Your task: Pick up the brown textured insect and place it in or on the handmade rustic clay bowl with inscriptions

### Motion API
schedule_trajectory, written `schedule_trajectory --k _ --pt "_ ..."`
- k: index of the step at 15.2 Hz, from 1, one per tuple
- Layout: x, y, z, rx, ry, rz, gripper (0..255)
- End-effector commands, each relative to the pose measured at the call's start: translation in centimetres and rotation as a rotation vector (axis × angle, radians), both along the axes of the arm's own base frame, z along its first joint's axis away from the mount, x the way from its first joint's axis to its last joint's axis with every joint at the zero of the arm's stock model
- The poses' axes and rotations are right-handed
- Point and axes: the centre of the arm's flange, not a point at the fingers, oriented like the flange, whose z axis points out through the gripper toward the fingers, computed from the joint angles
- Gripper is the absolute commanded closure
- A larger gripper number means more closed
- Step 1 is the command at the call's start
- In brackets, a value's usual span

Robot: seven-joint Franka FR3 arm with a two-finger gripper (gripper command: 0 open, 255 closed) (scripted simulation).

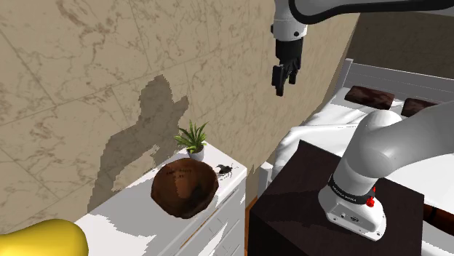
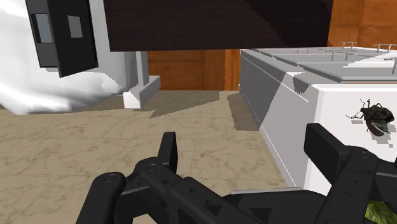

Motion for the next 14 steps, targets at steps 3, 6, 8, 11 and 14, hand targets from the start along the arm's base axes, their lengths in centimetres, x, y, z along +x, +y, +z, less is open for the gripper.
schedule_trajectory --k 3,6,8,11,14 --pt "0.8 1.7 -1.7 0.009 0.0 0.018 0" --pt "1.9 4.3 -4.2 0.022 0.0 0.045 0" --pt "2.6 6.1 -5.9 0.031 -0.001 0.063 0" --pt "3.6 8.9 -8.4 0.044 -0.001 0.091 0" --pt "4.6 11.7 -10.8 0.057 -0.001 0.118 0"
